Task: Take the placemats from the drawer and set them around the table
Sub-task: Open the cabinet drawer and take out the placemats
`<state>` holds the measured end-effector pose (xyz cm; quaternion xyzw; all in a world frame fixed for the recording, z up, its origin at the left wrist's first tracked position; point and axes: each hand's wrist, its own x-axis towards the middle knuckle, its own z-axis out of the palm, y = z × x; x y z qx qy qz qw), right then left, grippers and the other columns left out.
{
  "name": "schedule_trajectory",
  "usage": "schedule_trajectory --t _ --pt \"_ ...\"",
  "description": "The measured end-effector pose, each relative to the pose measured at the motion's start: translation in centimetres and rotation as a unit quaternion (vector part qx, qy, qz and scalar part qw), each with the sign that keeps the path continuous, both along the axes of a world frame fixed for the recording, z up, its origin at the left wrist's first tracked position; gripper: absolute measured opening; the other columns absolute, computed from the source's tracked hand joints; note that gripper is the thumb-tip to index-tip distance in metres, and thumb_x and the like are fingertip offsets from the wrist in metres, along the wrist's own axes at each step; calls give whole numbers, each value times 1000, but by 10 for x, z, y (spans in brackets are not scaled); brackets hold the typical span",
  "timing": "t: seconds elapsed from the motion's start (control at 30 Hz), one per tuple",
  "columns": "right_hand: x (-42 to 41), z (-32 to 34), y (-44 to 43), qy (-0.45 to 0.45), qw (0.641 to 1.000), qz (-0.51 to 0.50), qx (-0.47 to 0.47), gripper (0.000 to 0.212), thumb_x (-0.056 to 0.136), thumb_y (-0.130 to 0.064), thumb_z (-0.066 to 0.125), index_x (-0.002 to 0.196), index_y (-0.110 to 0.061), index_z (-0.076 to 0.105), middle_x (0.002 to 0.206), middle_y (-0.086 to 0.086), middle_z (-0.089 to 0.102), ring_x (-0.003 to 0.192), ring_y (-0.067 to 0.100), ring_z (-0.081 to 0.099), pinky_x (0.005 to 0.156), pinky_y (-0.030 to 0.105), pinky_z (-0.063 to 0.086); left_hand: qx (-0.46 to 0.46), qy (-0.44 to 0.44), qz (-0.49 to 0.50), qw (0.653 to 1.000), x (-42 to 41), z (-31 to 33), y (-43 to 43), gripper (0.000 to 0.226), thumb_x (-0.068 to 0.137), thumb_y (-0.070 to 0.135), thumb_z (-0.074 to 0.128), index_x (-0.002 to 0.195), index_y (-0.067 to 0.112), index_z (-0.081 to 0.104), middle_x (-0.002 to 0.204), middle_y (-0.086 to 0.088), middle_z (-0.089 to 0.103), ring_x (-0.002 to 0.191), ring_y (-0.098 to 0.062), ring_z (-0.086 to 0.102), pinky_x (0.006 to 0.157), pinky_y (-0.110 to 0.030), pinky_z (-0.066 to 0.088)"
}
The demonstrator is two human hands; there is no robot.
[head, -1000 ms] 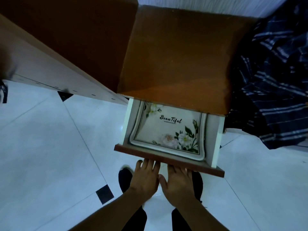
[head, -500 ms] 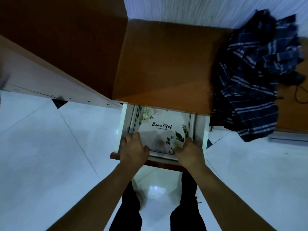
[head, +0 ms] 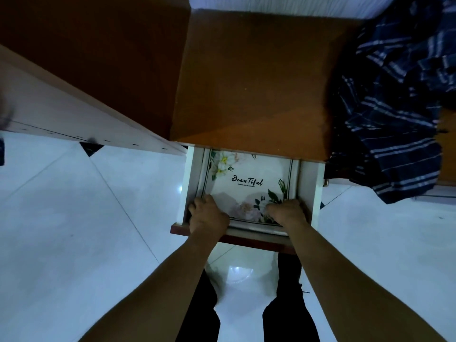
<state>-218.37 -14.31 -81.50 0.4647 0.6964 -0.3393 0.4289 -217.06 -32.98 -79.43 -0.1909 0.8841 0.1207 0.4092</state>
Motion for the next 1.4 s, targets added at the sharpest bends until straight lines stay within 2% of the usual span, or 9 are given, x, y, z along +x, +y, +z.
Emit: schedule_trajectory --t 0.1,0.27,0.4,0.7,0.87,0.97,1.07,1.2,1.4 --pt "-7 -1 6 -9 997 -62 -43 58 88 -32 64 131 4 49 126 17 57 105 30 56 95 35 45 14 7 6 1000 1 1 -5 66 85 30 56 140 7 28 144 -19 31 134 -39 26 106 -50 33" --pt "-9 7 11 -22 993 -77 -88 64 91 -33 63 139 2 41 150 18 38 133 33 40 107 38 34 20 19 8 1000 5 2 -11 54 84 32 55 130 9 38 136 -17 39 129 -36 33 102 -50 37" --pt "-4 37 13 47 977 -175 -117 49 83 -29 73 124 -5 58 137 13 53 114 30 54 99 40 42 48 59 28 997 7 4 -14 51 84 29 58 127 6 44 133 -18 42 125 -36 36 102 -47 37" --pt "31 113 35 115 844 -427 -303 26 84 -21 64 106 -7 66 93 12 75 78 24 73 59 35 59 124 62 165 977 8 36 -28 68 77 46 62 136 19 40 127 -4 54 111 -31 55 91 -37 43" --pt "45 121 59 120 805 -462 -352 47 76 -29 70 117 -5 65 103 14 72 75 21 72 56 26 59 137 -38 312 940 -1 63 -43 52 76 46 70 111 8 63 85 -3 63 74 -19 60 62 -27 45" --pt "59 118 68 126 818 -409 -383 66 64 -36 86 116 -2 66 110 20 70 88 30 71 67 35 61 182 -65 370 909 9 69 -45 49 76 43 76 103 4 66 84 -10 68 69 -21 64 56 -25 50" --pt "81 115 71 129 909 -238 -316 49 86 -47 63 112 -6 69 110 22 70 103 41 66 91 52 50 188 8 336 923 33 68 -49 53 63 50 81 94 9 71 90 -10 73 78 -23 70 73 -39 59" --pt "115 107 62 103 975 -77 -180 39 88 -51 59 113 -22 67 93 2 75 85 21 72 79 38 56 211 46 332 918 65 76 -53 49 61 47 85 96 22 64 96 -5 72 82 -21 71 71 -38 59" --pt "139 109 59 78 968 -78 -225 24 75 -22 82 96 -14 71 73 -2 76 67 10 72 56 19 51 304 -24 331 893 94 98 -57 43 63 18 91 101 15 71 90 -5 76 80 -20 73 63 -31 58"
